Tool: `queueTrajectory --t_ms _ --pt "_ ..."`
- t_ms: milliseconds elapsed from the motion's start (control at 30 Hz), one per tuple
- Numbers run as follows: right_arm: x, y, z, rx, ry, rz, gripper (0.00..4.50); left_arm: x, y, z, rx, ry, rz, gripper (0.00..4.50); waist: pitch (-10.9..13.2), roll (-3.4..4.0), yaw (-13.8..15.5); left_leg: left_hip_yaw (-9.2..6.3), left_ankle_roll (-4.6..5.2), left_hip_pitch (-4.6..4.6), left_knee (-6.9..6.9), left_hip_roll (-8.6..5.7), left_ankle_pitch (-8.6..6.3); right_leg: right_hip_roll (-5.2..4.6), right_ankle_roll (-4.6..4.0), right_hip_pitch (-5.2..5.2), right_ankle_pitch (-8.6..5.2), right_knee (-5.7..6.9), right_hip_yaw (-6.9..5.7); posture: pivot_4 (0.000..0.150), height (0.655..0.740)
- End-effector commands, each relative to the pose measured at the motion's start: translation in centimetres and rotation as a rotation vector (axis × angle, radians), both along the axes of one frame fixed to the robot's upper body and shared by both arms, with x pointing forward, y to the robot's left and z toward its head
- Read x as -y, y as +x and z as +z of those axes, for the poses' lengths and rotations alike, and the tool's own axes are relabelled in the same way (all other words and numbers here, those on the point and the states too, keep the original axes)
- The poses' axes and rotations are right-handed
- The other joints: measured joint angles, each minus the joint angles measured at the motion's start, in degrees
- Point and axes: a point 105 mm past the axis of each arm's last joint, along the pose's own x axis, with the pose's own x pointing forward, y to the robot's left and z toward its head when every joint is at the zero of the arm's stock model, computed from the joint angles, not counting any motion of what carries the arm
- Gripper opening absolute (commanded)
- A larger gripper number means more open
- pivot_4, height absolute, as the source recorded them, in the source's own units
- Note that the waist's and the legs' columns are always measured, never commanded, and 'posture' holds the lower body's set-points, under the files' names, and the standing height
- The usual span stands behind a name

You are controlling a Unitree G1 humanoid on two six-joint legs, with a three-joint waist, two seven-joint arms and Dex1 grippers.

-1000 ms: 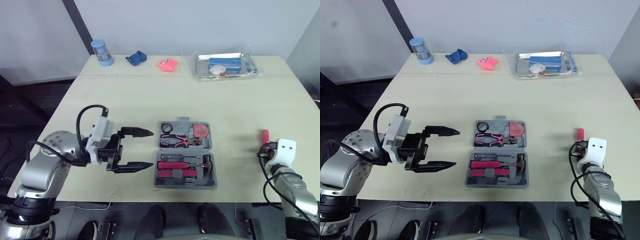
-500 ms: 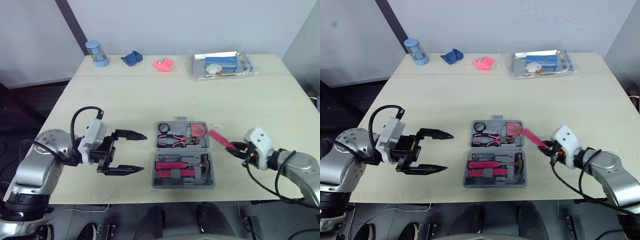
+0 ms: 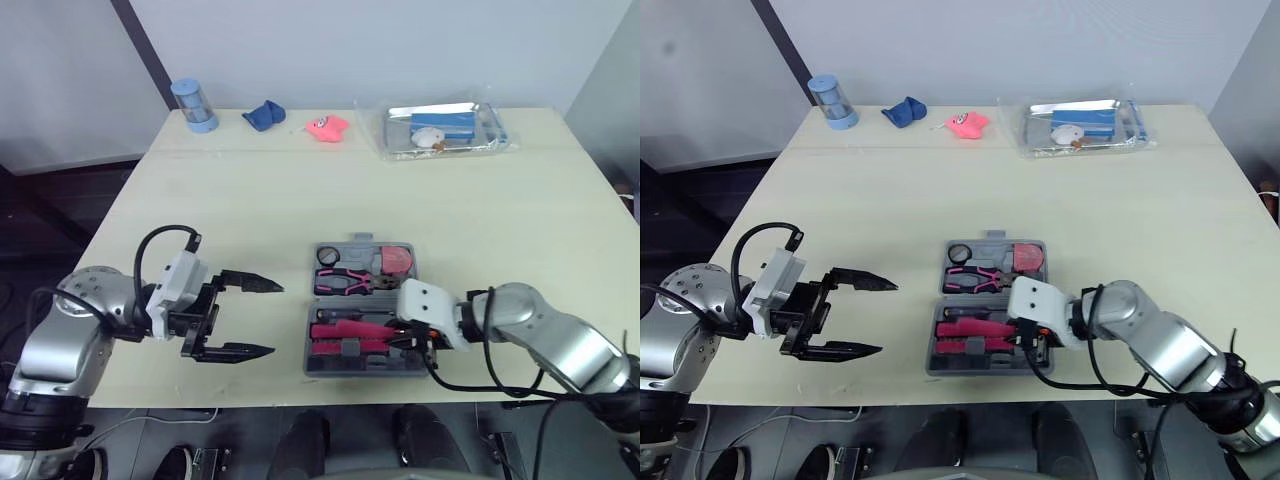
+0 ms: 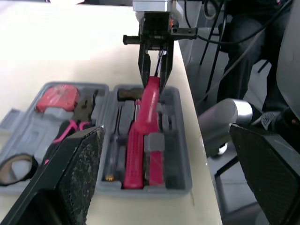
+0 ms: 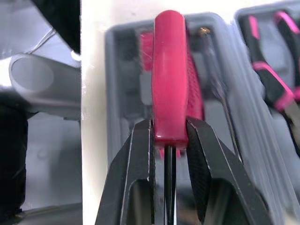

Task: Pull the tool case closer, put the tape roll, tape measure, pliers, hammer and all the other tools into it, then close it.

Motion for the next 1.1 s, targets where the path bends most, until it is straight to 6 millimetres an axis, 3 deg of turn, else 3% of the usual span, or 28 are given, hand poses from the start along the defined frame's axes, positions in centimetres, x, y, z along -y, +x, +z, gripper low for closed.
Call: queueTrajectory --t_ms 33,267,633,1100 --pt "-0.7 -0.3 0.2 0.022 -0.028 0.037 0.4 -0.7 -0.9 -0.2 0.009 0.059 -0.053 4.5 0.0 0.0 0.09 0.0 0.0 -0.02 0.0 0.0 0.0 -0.01 0.0 -0.02 0.0 0.0 0.0 0.15 0.74" --pt "-1.9 -1.3 -1.1 0.023 -0.111 0.108 0.4 -1.1 -1.4 -0.5 0.003 0.067 -0.046 4.5 0.0 0.0 0.1 -0.03 0.0 -0.07 0.01 0.0 0.0 0.0 0.0 -0.08 0.0 0.02 -0.05 0.15 0.74" --pt "-2.6 -0.4 -3.0 0.044 -0.203 0.095 0.4 -1.5 -2.0 -0.7 -0.004 0.077 -0.043 4.5 -0.01 -0.01 -0.3 -0.05 0.0 -0.06 0.0 0.01 0.0 0.0 -0.01 -0.08 0.0 0.03 -0.07 0.15 0.74" --pt "-4.5 -0.8 -3.9 0.032 -0.207 0.092 0.4 -2.1 -2.6 -1.2 -0.02 0.073 -0.032 4.5 -0.02 -0.04 -0.62 -0.08 0.0 -0.01 -0.01 0.04 0.0 0.04 -0.02 -0.08 0.0 0.07 -0.08 0.15 0.74"
